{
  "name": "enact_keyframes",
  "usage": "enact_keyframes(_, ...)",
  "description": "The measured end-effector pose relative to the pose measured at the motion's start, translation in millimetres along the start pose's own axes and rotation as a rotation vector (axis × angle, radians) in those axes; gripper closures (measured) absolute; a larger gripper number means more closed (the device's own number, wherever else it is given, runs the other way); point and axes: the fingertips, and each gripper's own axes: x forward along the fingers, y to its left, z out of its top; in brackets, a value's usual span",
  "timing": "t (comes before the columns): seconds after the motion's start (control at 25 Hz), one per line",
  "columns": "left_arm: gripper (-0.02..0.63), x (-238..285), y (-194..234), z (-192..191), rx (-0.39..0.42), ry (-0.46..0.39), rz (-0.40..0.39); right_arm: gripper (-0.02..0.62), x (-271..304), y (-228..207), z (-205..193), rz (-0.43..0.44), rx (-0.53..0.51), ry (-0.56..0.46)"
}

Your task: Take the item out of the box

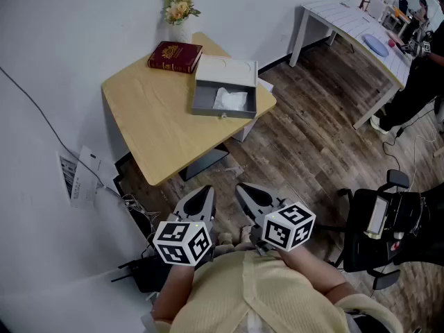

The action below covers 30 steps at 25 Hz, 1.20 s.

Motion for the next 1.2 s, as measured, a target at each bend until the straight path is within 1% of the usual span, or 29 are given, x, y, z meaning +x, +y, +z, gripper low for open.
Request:
enact_keyframes(0.16,0.576,3.0,0.5,0.8,0.001,-0.001,0.006,0.566,0.8,-3.5,2.9,0.001,-0.003,-0.004)
enact_keyframes(0.32,0.575,8.8,-3.1,1.1,0.003,-0.004,0.01,0.565,-0.7,-7.5,7.9,0.026,0.021,-0.022)
enact_keyframes(0.84,0.575,30.5,-14.8,5.6,0.008,-0.017,0.042,0.565,-3.0,-29.9,17.3,0.047,0.012,0.013)
enact_keyframes(1.0,0.575,38.4,-21.2,2.7,0.011,-0.011,0.047,0.565,-6.3,-37.2,17.9,0.058,0.012,0.021)
enact_keyframes(1.2,0.577,45.4,-31.2,-2.9,0.024,0.011,0.034,0.565,-11.0,-42.3,15.9,0.067,0.02,0.026)
